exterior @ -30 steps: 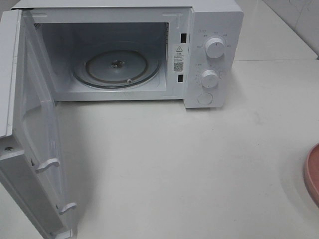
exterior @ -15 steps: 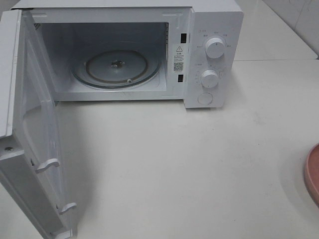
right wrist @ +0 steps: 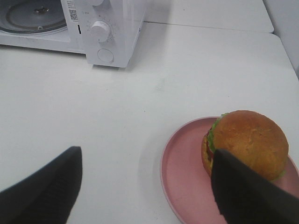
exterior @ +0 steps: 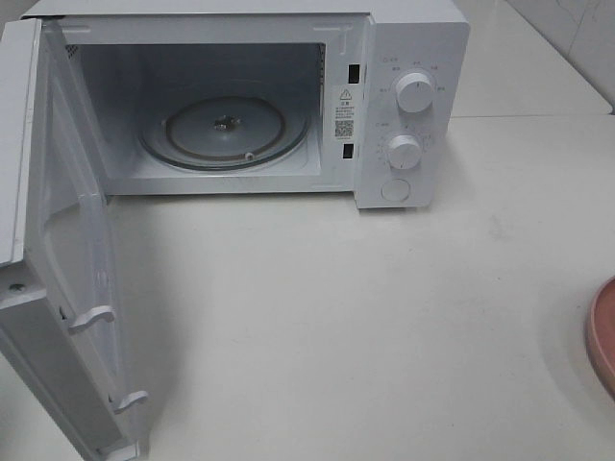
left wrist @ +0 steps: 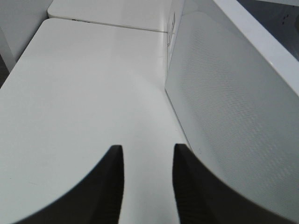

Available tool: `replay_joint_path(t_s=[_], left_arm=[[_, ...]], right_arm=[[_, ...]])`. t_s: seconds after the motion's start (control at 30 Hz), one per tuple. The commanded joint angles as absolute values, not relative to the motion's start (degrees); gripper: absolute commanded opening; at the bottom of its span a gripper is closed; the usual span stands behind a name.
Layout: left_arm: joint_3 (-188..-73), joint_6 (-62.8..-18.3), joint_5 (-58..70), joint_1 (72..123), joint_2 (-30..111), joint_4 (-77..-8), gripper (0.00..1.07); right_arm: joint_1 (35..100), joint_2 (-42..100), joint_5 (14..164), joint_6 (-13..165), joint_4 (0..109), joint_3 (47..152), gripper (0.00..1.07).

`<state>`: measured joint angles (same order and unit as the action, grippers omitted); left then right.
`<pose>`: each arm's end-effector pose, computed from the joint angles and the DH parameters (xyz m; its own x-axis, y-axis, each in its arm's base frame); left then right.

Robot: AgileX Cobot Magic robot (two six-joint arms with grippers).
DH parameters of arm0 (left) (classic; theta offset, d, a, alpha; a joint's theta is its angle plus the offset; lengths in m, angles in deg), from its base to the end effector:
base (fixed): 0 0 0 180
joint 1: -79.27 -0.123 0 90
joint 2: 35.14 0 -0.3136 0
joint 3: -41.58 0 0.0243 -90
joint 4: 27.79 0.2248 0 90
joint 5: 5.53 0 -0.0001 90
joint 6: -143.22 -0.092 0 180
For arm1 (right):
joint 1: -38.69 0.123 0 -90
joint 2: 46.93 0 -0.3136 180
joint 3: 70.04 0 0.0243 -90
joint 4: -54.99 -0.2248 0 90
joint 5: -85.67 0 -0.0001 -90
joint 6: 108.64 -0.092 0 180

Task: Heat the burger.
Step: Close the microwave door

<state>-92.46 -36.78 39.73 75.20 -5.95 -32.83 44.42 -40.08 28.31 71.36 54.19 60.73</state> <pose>0.0169 -0.0046 0.3106 -0.5012 -0.0977 -0.8598 -0.0482 0.9952 -0.0849 -0.0539 -0.0043 0.2693 -0.3966 -0.0322 -0.9174 -0.1076 0.9941 0.0116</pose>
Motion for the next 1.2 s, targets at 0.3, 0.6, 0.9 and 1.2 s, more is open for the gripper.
replay_joint_path(t_s=[0.3, 0.6, 0.9, 1.2], left_arm=[[-92.7, -38.4, 27.5, 75.4, 5.4, -32.4, 0.00], [-84.9, -41.9, 7.4, 75.4, 12.5, -33.6, 0.00], [-77.9, -41.9, -8.8, 75.4, 17.0, -33.6, 0.00], [-72.0, -40.4, -26.2, 75.4, 21.9, -31.8, 0.00]], right_arm=[[44.1, -41.6, 28.7, 71.9, 54.0, 60.6, 0.75], [44.1, -41.6, 28.7, 71.9, 54.0, 60.6, 0.75], [44.1, -41.6, 28.7, 71.9, 54.0, 60.6, 0.75], [44.1, -41.6, 28.7, 71.9, 54.0, 60.6, 0.75]])
